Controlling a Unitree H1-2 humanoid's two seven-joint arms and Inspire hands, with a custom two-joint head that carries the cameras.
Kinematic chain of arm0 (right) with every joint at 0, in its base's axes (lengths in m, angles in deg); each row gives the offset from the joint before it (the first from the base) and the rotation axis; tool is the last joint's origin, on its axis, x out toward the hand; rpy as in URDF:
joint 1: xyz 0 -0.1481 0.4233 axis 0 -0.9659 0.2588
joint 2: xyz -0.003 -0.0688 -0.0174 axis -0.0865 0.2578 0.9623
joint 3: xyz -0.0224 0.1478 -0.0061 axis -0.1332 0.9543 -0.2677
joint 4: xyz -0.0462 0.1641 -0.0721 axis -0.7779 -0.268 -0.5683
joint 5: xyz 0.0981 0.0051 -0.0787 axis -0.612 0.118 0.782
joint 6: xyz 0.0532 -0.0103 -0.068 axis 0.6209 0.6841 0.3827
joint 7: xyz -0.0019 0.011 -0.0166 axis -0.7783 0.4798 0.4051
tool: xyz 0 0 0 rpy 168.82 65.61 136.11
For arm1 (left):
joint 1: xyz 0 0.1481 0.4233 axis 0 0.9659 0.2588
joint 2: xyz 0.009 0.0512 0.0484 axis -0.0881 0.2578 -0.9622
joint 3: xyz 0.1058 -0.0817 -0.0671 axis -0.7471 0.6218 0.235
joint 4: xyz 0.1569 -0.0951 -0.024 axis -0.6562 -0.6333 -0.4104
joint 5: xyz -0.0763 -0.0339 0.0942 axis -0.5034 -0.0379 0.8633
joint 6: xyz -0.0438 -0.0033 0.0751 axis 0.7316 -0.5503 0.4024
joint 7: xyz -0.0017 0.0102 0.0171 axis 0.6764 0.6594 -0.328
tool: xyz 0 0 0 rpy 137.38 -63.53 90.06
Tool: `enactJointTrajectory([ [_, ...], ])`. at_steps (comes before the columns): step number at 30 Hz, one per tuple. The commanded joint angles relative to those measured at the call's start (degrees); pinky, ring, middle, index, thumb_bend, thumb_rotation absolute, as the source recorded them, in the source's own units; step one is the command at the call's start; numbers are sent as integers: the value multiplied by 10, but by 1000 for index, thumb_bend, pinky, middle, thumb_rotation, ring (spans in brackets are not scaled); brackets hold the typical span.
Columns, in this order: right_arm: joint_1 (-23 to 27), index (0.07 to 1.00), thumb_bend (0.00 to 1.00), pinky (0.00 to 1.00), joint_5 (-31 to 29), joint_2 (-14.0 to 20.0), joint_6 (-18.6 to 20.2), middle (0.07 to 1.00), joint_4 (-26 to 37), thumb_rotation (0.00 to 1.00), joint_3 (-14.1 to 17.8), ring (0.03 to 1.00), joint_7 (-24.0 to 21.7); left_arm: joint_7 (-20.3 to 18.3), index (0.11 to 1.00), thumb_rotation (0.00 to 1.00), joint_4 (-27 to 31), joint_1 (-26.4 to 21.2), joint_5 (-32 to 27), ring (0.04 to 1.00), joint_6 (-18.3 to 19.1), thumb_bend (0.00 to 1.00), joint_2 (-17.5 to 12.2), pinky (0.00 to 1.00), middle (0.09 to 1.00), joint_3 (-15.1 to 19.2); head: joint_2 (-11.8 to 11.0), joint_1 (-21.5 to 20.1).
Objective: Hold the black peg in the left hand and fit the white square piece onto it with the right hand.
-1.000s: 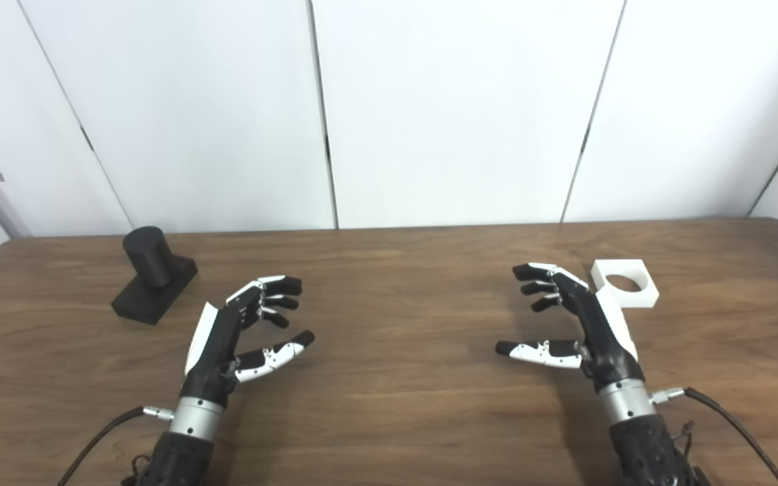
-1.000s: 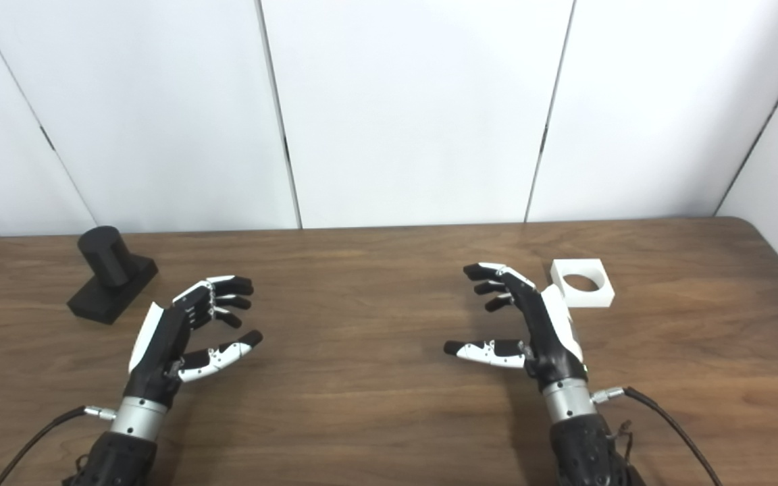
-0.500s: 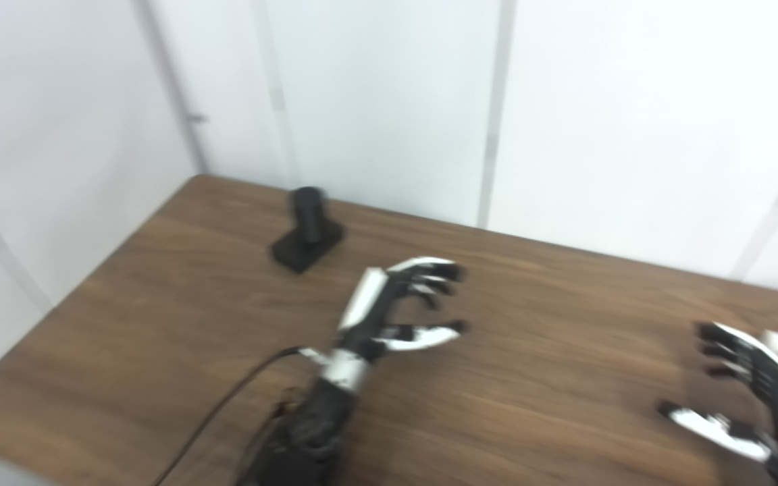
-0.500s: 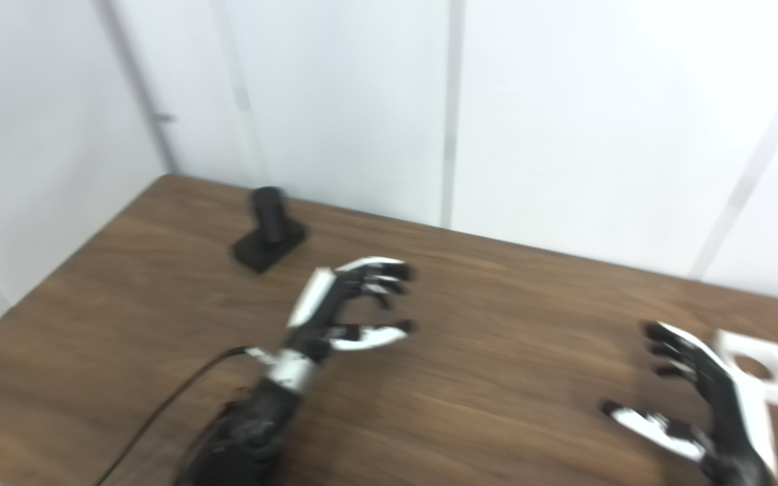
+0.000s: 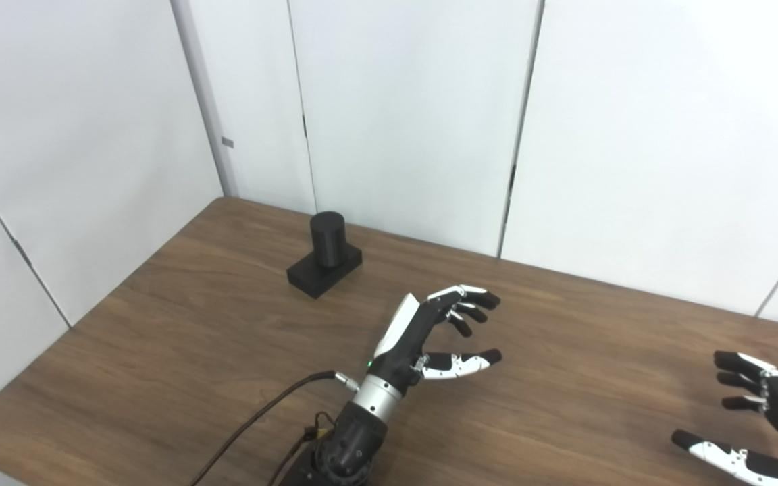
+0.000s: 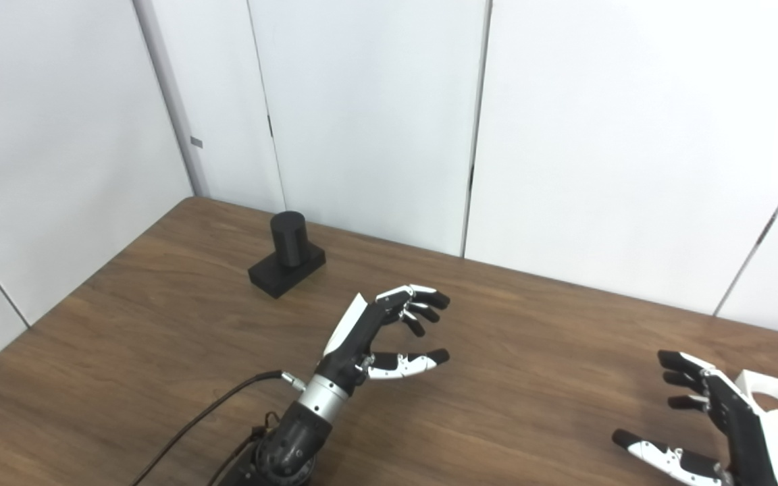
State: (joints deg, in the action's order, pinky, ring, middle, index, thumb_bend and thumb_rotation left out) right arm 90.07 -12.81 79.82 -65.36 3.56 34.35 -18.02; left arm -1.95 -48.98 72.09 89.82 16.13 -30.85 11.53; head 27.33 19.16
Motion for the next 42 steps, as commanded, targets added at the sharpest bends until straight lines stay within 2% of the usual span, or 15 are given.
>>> enactJointTrajectory([
  [1, 13, 720, 698, 594, -2, 3, -3, 754, 27, 0, 4, 723, 1, 12, 683, 27, -18, 11, 9, 651, -13, 664, 5, 509, 713, -6, 0, 0],
  [4, 12, 718, 696, 597, -9, 3, -4, 753, 29, 0, 5, 725, -1, 17, 683, 48, -19, 9, 10, 651, -15, 670, 5, 510, 712, -4, -1, 1],
  [8, 12, 722, 687, 603, -9, 1, 13, 758, 42, 0, 4, 730, -6, 18, 693, 68, -4, 3, -1, 665, -19, 700, -2, 517, 708, 3, -1, 2],
  [13, 13, 722, 688, 596, -5, 2, 20, 757, 45, 0, 3, 726, -7, 7, 693, 99, 32, -5, -1, 664, 4, 724, -23, 537, 700, 16, -3, 5],
  [17, 14, 718, 689, 593, -3, -1, 28, 754, 49, 0, 1, 716, -8, 15, 700, 105, 64, -17, 22, 666, 34, 742, -43, 535, 717, 36, -6, 6],
  [24, 21, 722, 682, 602, -7, -1, 30, 756, 45, 0, -1, 720, -8, 36, 708, 94, 79, -41, 39, 654, 63, 777, -65, 494, 724, 68, -12, 9],
  [30, 24, 714, 684, 600, -9, -2, 27, 750, 43, 0, 0, 711, -7, 57, 734, 135, 81, -57, 69, 703, 90, 767, -89, 556, 759, 89, -15, 10],
  [35, 26, 713, 684, 609, -15, 0, 22, 748, 40, 0, 1, 709, -8, 75, 754, 88, 80, -75, 85, 718, 114, 752, -105, 565, 780, 107, -16, 11],
  [38, 25, 714, 687, 611, -15, 2, 21, 746, 40, 0, 1, 706, -8, 90, 782, 105, 78, -84, 98, 765, 136, 771, -110, 618, 807, 115, -16, 13],
  [42, 24, 710, 684, 603, -16, 3, 18, 744, 41, 0, 1, 703, -9, 120, 809, 164, 54, -101, 122, 814, 143, 773, -128, 699, 834, 118, -17, 14],
])
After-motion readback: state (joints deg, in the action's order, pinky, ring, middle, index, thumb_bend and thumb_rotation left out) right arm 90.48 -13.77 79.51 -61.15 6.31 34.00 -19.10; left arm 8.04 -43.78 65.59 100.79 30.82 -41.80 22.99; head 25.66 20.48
